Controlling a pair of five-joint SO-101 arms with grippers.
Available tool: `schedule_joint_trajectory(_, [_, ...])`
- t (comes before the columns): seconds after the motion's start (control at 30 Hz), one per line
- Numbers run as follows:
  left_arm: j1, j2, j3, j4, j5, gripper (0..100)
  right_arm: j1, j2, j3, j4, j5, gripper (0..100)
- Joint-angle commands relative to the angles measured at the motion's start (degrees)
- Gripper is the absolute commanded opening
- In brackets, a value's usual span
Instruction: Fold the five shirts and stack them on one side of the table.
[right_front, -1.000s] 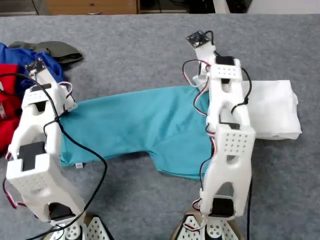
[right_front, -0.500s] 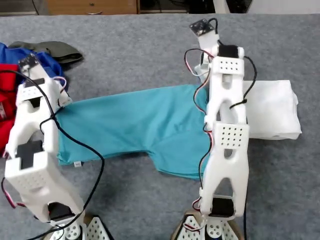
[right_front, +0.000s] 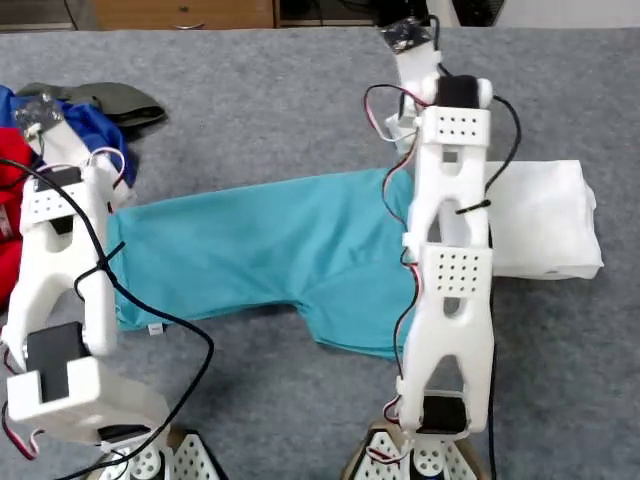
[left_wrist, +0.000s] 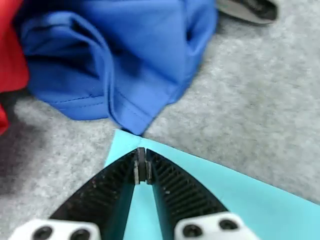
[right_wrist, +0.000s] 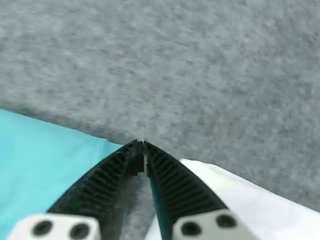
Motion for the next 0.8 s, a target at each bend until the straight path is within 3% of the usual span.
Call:
schedule_joint_trajectory(0.0, [-1.14, 2.59, 0.62, -3.78, -0.26, 2, -1.98, 0.13, -2.33, 0.53, -0.7, 0.2])
schedule_joint_trajectory(0.37, [-3.78, 14.46, -10.73, 3.16, 2.64, 2, -2.59, 9.54, -7.43, 1.32, -1.23, 0.3])
schedule_joint_trajectory(0.57, [-4.75, 20.44, -18.29, 8.44, 2.99, 2, 1.54, 13.23, -9.36, 0.44, 2.55, 0.3])
schedule_joint_trajectory(0.77, [-6.77, 21.23, -19.78, 8.79, 3.08, 2, 1.71, 13.85, -9.8, 0.44, 4.04, 0.3])
